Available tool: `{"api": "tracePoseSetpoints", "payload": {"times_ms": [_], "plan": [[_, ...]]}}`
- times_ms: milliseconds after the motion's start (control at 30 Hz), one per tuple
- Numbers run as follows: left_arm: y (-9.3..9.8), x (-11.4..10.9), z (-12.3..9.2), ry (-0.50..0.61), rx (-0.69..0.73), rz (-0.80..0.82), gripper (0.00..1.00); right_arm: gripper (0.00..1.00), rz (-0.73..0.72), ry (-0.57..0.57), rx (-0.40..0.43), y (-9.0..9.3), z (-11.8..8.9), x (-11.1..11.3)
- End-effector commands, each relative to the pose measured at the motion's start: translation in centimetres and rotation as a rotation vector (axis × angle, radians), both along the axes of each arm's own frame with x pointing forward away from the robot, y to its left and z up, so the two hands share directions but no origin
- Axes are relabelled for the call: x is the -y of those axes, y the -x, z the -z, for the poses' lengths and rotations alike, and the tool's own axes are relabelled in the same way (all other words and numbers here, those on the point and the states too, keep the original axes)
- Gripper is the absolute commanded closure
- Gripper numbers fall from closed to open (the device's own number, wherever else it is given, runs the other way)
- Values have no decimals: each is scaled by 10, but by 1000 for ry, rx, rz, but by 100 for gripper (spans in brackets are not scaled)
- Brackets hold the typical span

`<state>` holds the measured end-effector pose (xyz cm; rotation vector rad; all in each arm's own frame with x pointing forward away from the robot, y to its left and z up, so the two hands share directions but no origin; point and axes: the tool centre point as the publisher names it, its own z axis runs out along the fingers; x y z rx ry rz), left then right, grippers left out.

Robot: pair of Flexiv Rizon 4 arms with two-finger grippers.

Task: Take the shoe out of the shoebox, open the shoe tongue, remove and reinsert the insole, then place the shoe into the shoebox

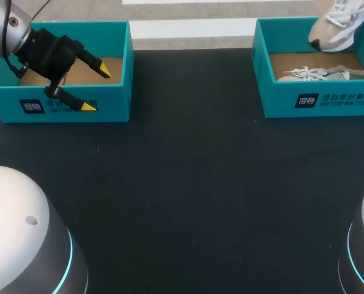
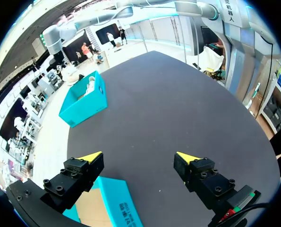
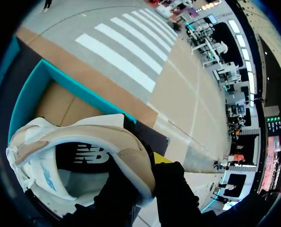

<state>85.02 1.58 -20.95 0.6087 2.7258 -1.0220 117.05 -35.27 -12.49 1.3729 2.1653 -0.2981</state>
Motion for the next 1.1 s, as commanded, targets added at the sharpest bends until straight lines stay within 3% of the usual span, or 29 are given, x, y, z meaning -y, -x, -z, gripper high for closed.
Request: {"api": "tracePoseSetpoints", "payload": {"times_ms": [33,267,533,733,1100], "plan": [[1,0,0,-3,1,-1,0,100,131,-61,-46,-3,-11,-4],[1,0,0,-3,1,-1,0,100,353,-118,-76,3,-14,-9],[1,0,0,-3,1,-1,0,100,597,-166,-29,11,-10,-5],[1,0,0,-3,1,-1,0,100,675,-168,-16,17,-10,-4],[1,0,0,-3,1,-1,0,100,632,-182,-8,16,-8,-10]]}}
